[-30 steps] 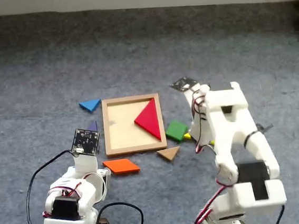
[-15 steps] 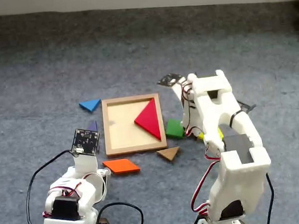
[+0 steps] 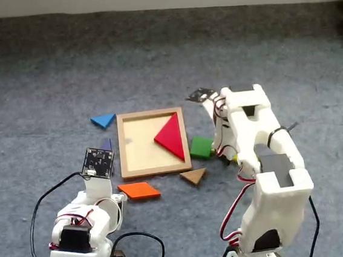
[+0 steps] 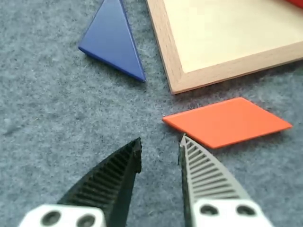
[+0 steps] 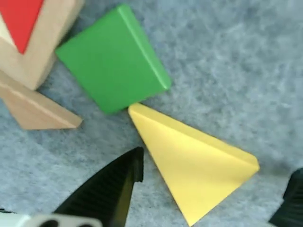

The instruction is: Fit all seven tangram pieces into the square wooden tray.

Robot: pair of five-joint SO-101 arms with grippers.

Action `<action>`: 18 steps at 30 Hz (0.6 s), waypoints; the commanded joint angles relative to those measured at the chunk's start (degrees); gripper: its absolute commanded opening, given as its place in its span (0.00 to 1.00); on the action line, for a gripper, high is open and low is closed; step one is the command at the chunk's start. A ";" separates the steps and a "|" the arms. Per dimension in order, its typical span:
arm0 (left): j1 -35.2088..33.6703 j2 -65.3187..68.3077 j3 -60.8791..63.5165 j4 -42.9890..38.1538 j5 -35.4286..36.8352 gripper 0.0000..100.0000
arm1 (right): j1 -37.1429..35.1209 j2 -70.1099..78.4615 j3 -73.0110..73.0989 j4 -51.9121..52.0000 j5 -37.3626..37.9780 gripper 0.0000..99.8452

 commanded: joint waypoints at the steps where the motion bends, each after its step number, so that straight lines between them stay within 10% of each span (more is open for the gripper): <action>1: 0.92 -2.07 1.10 0.18 0.35 0.15 | 1.10 -0.57 1.54 -0.92 0.44 0.43; 18: 0.92 -2.07 1.10 0.18 0.35 0.15 | -1.45 -0.57 1.89 -5.76 1.32 0.43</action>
